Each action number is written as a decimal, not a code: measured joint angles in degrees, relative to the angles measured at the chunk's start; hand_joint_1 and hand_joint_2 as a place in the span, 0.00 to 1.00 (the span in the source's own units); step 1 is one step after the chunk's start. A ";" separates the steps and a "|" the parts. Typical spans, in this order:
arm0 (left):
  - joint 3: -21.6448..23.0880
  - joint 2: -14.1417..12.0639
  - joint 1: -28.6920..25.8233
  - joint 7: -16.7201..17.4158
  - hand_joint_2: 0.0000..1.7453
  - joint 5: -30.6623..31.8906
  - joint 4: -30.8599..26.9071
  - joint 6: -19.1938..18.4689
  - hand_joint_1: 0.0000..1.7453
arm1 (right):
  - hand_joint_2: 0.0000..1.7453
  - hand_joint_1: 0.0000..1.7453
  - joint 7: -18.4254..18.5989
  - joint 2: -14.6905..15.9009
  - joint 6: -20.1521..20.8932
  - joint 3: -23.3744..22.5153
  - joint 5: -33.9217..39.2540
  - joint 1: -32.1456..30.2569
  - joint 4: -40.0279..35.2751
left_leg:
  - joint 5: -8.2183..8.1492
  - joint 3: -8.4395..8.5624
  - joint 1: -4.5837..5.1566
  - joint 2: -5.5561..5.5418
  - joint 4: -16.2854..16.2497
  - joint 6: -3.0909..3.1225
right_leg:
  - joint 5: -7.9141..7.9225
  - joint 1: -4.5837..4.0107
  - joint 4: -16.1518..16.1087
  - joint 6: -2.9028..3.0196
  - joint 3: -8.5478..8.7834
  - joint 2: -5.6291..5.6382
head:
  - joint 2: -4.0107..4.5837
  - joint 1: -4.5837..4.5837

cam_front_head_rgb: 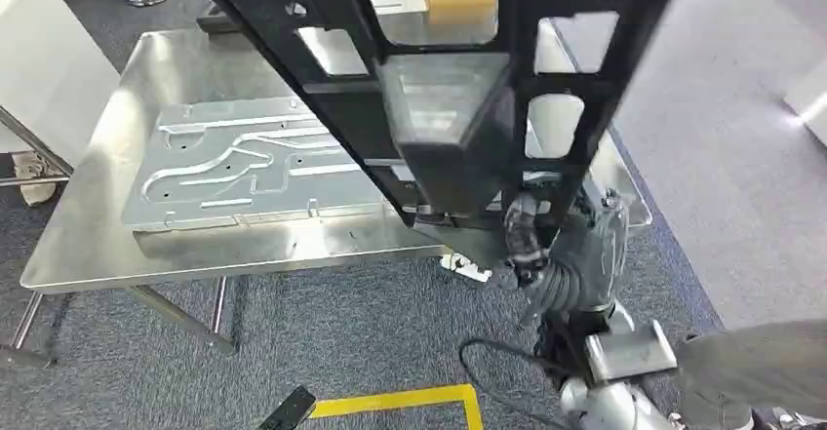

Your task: Take the parts from the cabinet and place them on the table.

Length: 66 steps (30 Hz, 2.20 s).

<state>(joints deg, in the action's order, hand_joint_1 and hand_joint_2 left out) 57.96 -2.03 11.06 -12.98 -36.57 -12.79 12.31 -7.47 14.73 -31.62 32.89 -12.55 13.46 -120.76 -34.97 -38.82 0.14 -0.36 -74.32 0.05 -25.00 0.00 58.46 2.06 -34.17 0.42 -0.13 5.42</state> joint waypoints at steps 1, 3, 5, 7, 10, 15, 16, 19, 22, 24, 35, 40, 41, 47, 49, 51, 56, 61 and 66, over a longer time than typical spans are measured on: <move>0.00 -0.02 -0.26 -0.15 1.00 -0.32 0.00 -0.13 0.00 | 1.00 1.00 0.65 0.67 0.96 -0.84 0.02 -0.26 0.17 | -1.13 -1.90 -0.05 0.00 -1.64 -0.11 | -0.42 -0.04 0.00 0.00 0.41 0.10 | 0.00 0.00; 0.00 -0.18 -0.65 -0.50 1.00 -0.76 0.00 -0.35 0.00 | 1.00 1.00 1.07 1.68 1.96 -2.23 0.44 -0.65 0.52 | 1.39 -2.16 -0.04 0.00 2.01 0.41 | -1.39 -0.17 0.01 -0.10 1.73 0.26 | 0.00 0.07; -0.09 -0.46 -0.65 -0.76 1.00 -0.83 0.00 -0.52 0.00 | 1.00 1.00 1.29 2.42 2.60 -3.73 1.13 -0.69 0.76 | 8.77 0.48 0.27 0.00 11.19 1.42 | -2.51 -0.39 -0.04 -0.24 3.35 0.19 | 0.00 0.02; -0.33 -0.77 -0.61 -0.81 1.00 -0.83 0.00 -0.74 0.00 | 1.00 1.00 1.89 3.21 3.29 -5.24 2.55 -0.75 1.22 | 10.29 1.22 0.93 0.02 15.64 2.19 | -3.33 -0.48 0.04 -0.78 3.88 0.40 | 0.00 -0.31; -0.39 -0.92 -1.03 -0.94 1.00 -0.87 0.00 -0.94 0.00 | 1.00 1.00 2.12 4.89 4.52 -7.47 5.56 -0.98 2.23 | 10.99 2.42 0.95 -0.04 16.71 2.98 | -3.15 -0.47 0.58 -1.72 4.31 0.25 | 0.00 -0.50; -0.96 -0.98 -0.76 -1.29 1.00 -2.20 0.00 -1.27 0.00 | 1.00 1.00 2.38 7.67 6.42 -12.69 8.46 -0.81 4.17 | 9.97 4.94 0.43 -0.06 17.49 3.59 | -8.47 0.35 14.63 -3.25 -4.40 0.10 | 0.00 -1.14; -1.09 -0.98 -0.84 -1.31 1.00 -2.34 0.00 -1.55 0.00 | 1.00 1.00 3.26 8.37 7.08 -13.95 8.35 -0.84 4.90 | 9.47 5.39 0.42 -0.11 17.41 3.53 | -9.70 0.58 16.89 -3.51 -6.54 0.08 | 0.00 -1.11; -1.46 -0.92 -1.21 -1.25 1.00 -2.66 0.00 -1.77 0.00 | 1.00 1.00 6.61 11.05 8.97 -17.21 6.02 -0.85 7.12 | 7.83 7.45 0.13 -0.30 16.94 3.12 | -4.92 1.22 10.10 -4.54 -5.88 0.03 | 0.00 -1.27; -1.90 -0.90 -1.11 -1.39 1.00 -3.16 0.02 -2.11 0.00 | 1.00 1.00 11.13 13.50 10.46 -19.81 0.21 -0.86 9.48 | 6.11 8.12 0.10 -0.57 15.95 2.13 | 1.42 1.03 1.11 -4.02 -4.36 -0.12 | 0.00 -1.47; -2.08 -0.90 -0.98 -1.62 1.00 -3.58 0.02 -2.21 0.00 | 1.00 1.00 13.29 15.45 11.10 -21.72 -2.60 -1.64 10.57 | 5.84 7.63 0.14 -0.63 15.83 1.58 | 2.06 0.85 1.39 -2.67 -4.42 0.00 | 0.00 -1.64; -3.10 -0.79 -1.10 -1.79 1.00 -3.76 0.02 -2.64 0.00 | 1.00 1.00 13.70 19.01 11.78 -26.57 -3.26 -2.40 15.12 | 8.40 0.20 0.40 -0.08 9.64 2.01 | -0.55 -0.04 1.25 -0.87 -0.85 0.05 | 0.00 -1.40; -3.61 -0.94 -0.90 -1.79 1.00 -3.76 0.02 -2.67 0.00 | 1.00 1.00 14.27 19.60 11.73 -27.03 -3.97 -2.58 16.02 | 10.10 2.90 1.65 -0.12 15.97 3.71 | -1.01 0.71 0.47 -1.95 -0.18 0.03 | 0.00 -1.73; -3.63 -0.96 -0.97 -1.79 1.00 -3.80 0.02 -2.67 0.00 | 1.00 1.00 15.01 19.91 11.62 -27.06 -4.55 -2.72 16.28 | 10.50 3.47 1.33 -0.07 16.97 3.91 | -0.94 0.53 0.20 -2.39 0.16 0.09 | 0.00 -1.73; -3.76 -0.70 -0.94 -1.57 1.00 -3.54 0.02 -2.64 0.00 | 1.00 1.00 17.15 21.07 7.12 -31.83 -9.05 -5.79 19.48 | 10.72 5.31 0.74 0.03 18.81 3.77 | -8.66 1.26 17.58 -3.92 -8.80 -0.08 | 0.00 -1.99; -3.76 -0.55 -1.15 -1.53 1.00 -3.08 0.02 -2.56 0.00 | 1.00 1.00 16.54 21.07 4.30 -34.47 -11.68 -7.79 20.39 | 10.09 5.43 0.35 -0.14 18.11 3.30 | -5.37 1.93 14.97 -4.61 -8.23 -0.14 | 0.00 -2.06; -3.76 -0.35 -1.18 -1.51 1.00 -2.75 0.02 -2.45 0.00 | 1.00 1.00 16.13 21.05 2.55 -36.61 -15.55 -8.98 20.50 | 8.90 5.44 -0.23 -0.20 16.56 2.38 | -0.09 2.74 5.36 -5.65 -3.60 -0.26 | 0.00 -2.05; -3.76 -0.46 -0.81 -1.66 1.00 -2.27 0.02 -1.99 0.00 | 1.00 1.00 16.96 20.37 2.88 -38.60 -21.51 -10.50 20.28 | 7.73 4.43 0.04 -0.29 14.60 1.06 | -0.64 2.35 3.27 -3.63 -2.71 0.48 | 0.00 -2.25; -3.78 -0.09 -0.43 -1.94 1.00 -1.55 0.02 -2.06 0.00 | 1.00 1.00 17.92 20.15 5.94 -38.30 -27.62 -8.90 17.14 | 0.25 -1.87 -0.23 -0.01 0.92 0.33 | -0.50 1.80 3.09 -2.17 -2.79 0.33 | 0.00 -2.03; -3.78 0.02 -0.18 -1.99 1.00 -0.59 0.00 -1.03 0.00 | 1.00 1.00 19.10 19.25 9.72 -33.64 -32.95 -5.91 14.91 | 6.06 1.61 1.41 -0.04 7.93 2.76 | -0.41 0.96 3.09 -1.74 -2.66 0.32 | 0.00 -2.08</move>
<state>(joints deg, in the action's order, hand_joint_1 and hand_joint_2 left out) 54.18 -2.01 10.88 -14.97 -37.16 -12.79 11.28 11.63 33.99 -21.90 -0.75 -45.49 7.55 -105.85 -28.91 -37.21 1.55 -0.40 -66.39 2.81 -25.40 0.96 61.55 0.32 -36.82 0.74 -0.13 3.34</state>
